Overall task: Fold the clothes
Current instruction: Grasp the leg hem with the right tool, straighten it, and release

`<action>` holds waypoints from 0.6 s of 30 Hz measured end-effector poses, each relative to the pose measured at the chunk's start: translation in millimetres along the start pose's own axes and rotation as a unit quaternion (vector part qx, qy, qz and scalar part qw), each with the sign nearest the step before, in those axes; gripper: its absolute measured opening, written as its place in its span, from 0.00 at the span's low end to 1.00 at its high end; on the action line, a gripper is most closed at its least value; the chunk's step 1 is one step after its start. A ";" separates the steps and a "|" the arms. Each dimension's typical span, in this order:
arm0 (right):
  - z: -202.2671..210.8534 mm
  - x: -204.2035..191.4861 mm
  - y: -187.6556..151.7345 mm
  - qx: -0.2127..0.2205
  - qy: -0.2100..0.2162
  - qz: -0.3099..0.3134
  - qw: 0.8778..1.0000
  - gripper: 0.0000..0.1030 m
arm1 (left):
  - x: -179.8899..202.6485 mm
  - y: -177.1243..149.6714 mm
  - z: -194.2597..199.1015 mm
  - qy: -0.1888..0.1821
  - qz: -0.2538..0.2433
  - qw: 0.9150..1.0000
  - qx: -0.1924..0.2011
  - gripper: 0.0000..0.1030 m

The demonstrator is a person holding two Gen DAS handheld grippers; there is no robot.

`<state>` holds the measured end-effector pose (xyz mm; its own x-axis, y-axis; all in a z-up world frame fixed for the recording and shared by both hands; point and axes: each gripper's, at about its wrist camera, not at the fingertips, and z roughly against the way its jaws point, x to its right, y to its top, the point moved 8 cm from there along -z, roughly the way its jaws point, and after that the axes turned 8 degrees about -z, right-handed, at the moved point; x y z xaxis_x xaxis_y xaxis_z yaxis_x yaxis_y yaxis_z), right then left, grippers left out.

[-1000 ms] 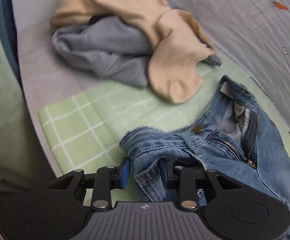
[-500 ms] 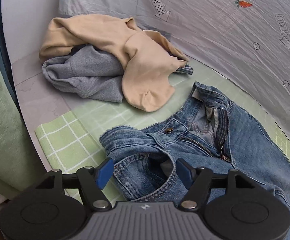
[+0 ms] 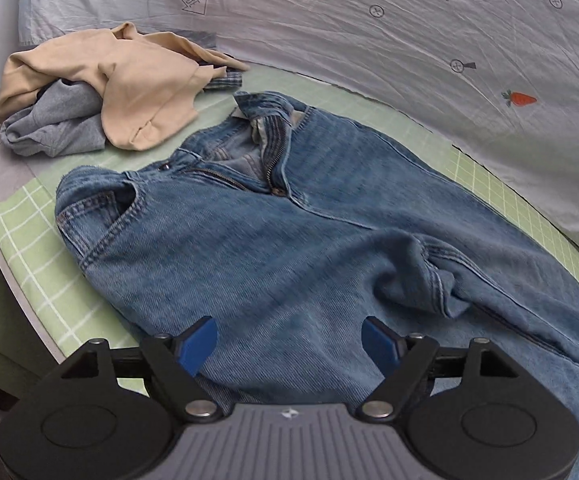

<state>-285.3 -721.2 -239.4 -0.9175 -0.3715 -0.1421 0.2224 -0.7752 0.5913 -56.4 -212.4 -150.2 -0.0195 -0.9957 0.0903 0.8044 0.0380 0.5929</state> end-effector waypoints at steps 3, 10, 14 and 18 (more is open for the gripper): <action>-15.1 20.4 22.9 0.008 0.005 0.005 1.000 0.92 | 14.4 -22.2 10.6 0.011 0.004 1.000 -0.007 0.78; -39.7 27.6 68.1 0.025 0.046 0.032 0.998 0.46 | 34.9 -63.3 25.0 0.036 0.035 0.998 -0.034 0.78; -27.6 24.4 81.5 0.034 0.095 0.047 0.994 0.09 | 46.0 -72.7 25.2 0.044 0.030 0.998 -0.046 0.78; 54.2 27.1 104.2 0.130 0.143 0.065 0.979 0.08 | 58.3 -67.2 28.5 0.037 0.027 0.998 -0.031 0.78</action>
<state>-304.9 -784.4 -138.6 -0.7495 -0.6144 -0.2466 0.2049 -0.5695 0.7961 -128.5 -270.6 -162.0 0.0668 -0.9959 0.0610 0.8386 0.0892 0.5374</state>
